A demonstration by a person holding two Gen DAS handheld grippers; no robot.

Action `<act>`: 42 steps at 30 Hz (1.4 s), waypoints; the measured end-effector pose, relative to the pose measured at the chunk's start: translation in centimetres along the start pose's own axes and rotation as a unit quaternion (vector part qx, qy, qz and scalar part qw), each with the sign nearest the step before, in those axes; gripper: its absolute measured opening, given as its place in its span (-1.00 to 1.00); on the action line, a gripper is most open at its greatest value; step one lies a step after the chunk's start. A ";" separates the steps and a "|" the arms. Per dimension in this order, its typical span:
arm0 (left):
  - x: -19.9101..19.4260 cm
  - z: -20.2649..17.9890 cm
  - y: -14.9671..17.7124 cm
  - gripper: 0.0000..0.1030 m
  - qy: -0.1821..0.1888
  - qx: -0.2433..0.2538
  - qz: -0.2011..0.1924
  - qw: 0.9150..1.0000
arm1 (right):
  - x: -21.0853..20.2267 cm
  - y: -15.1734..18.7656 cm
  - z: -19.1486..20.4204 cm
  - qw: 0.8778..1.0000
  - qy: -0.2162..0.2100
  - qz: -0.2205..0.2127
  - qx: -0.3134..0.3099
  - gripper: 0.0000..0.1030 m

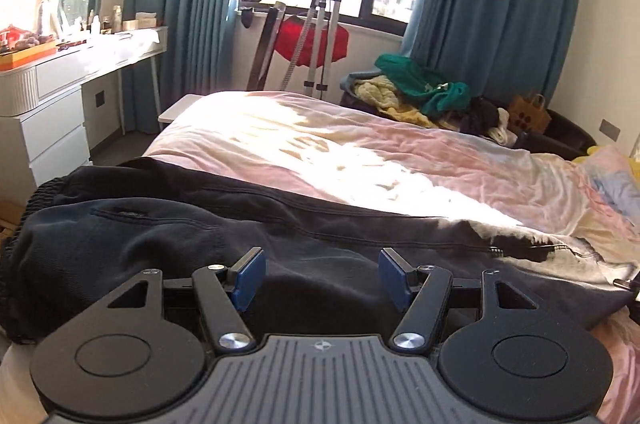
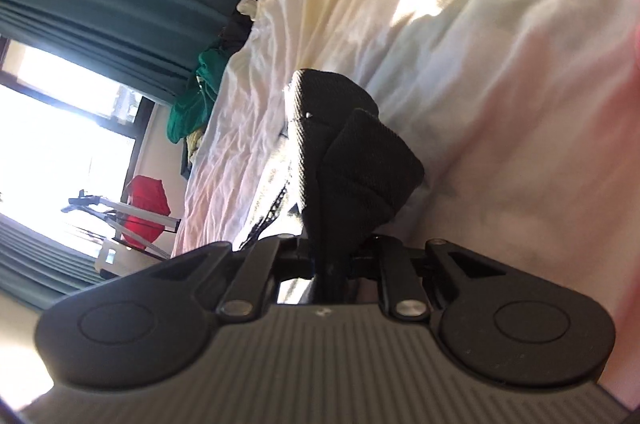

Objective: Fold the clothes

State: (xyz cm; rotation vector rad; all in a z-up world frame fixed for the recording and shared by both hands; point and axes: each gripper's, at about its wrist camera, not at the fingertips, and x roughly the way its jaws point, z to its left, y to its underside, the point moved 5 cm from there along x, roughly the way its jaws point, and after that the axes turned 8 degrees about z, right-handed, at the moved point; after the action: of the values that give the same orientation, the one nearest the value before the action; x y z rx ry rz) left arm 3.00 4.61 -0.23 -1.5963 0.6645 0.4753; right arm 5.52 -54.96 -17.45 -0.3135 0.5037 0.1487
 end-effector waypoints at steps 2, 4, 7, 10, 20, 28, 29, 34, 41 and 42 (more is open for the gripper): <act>2.9 -1.8 0.4 0.26 -0.001 0.003 0.000 1.000 | -0.4 -0.1 0.5 1.000 -0.019 -0.010 -0.002 -0.72; 5.3 -2.6 1.0 0.26 -0.011 0.004 0.002 1.000 | -0.4 -0.1 0.3 1.000 -0.024 -0.010 0.003 -0.72; 8.6 -3.1 2.3 0.26 -0.024 0.012 0.007 1.000 | -0.2 -0.2 -0.6 0.999 -0.028 0.006 0.032 -0.71; 10.7 -2.7 4.1 0.26 -0.039 0.032 0.014 0.999 | -0.1 -0.4 -1.7 0.996 -0.052 0.031 0.072 -0.69; 11.6 -1.9 5.1 0.26 -0.027 0.010 0.039 0.999 | 1.3 -0.1 -2.1 0.995 -0.030 0.035 0.084 -0.19; 11.5 -3.0 5.8 0.31 -0.032 0.037 0.038 0.998 | 3.2 0.3 -1.8 0.995 -0.037 0.014 0.095 -0.10; 11.5 -3.1 5.8 0.31 -0.032 0.038 0.037 0.998 | 3.2 0.3 -1.4 0.997 -0.026 0.010 0.077 -0.21; 11.5 -3.1 5.8 0.31 -0.024 0.040 0.040 0.998 | 2.7 0.1 -0.2 0.999 0.021 0.002 0.027 -0.80; 11.9 -3.5 6.2 0.42 -0.028 0.063 0.047 0.997 | 0.8 0.2 2.4 0.999 0.004 -0.027 -0.022 -0.81; 11.8 -3.4 6.2 0.46 -0.025 0.060 0.046 0.997 | 0.6 0.2 2.9 0.999 0.001 -0.033 -0.034 -0.81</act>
State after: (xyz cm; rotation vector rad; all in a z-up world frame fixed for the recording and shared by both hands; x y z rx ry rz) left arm 7.49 -0.77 -12.12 -1.4408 0.7180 0.5307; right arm 7.30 -53.75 -15.37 -0.3958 0.4902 0.1022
